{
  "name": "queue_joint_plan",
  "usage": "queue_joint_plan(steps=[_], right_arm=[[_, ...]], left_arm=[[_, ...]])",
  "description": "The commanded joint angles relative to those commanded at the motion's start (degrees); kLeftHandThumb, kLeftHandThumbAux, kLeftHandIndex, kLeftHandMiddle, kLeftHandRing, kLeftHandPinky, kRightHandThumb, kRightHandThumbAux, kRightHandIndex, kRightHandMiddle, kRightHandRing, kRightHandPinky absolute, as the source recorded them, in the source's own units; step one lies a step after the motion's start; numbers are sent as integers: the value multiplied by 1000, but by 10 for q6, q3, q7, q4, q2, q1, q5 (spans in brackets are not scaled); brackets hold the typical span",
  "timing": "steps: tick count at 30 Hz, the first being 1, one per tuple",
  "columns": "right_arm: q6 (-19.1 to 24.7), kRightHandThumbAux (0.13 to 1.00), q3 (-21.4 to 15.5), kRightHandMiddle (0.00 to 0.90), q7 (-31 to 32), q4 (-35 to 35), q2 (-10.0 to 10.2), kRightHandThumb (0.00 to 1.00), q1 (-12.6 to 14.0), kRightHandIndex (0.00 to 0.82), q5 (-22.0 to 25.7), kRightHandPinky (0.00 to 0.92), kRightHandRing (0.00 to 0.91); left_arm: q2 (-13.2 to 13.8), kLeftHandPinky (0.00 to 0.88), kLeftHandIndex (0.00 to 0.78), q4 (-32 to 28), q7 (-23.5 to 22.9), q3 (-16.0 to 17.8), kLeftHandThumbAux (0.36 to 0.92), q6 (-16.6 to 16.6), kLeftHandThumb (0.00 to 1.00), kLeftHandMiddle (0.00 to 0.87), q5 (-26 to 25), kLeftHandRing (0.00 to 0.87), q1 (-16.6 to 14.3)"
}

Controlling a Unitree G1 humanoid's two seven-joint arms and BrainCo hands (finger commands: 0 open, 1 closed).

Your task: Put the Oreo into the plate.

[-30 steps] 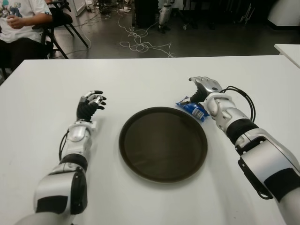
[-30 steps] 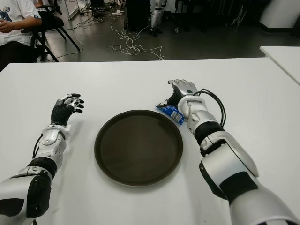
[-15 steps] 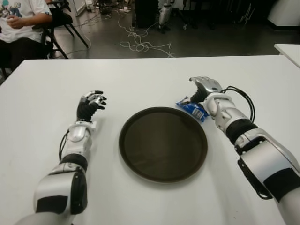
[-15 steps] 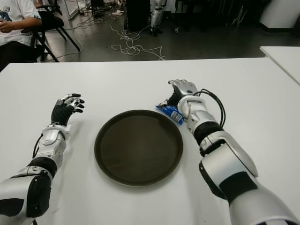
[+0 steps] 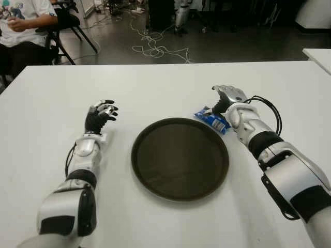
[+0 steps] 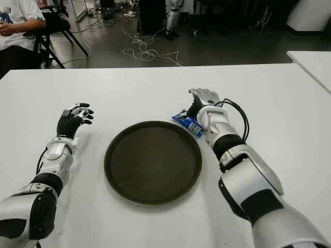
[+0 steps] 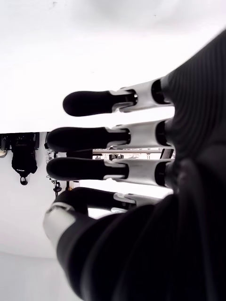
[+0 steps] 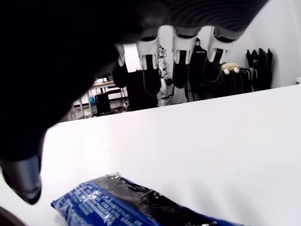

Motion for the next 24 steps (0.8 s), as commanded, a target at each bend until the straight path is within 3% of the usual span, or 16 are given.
queue_joint_plan(steps=[24], right_arm=[[-14, 600, 8, 103, -9, 5, 3, 0, 6, 105, -5, 103, 104]], left_arm=[[-1, 502, 390, 0, 6, -2, 675, -3, 829, 509, 3, 515, 1]])
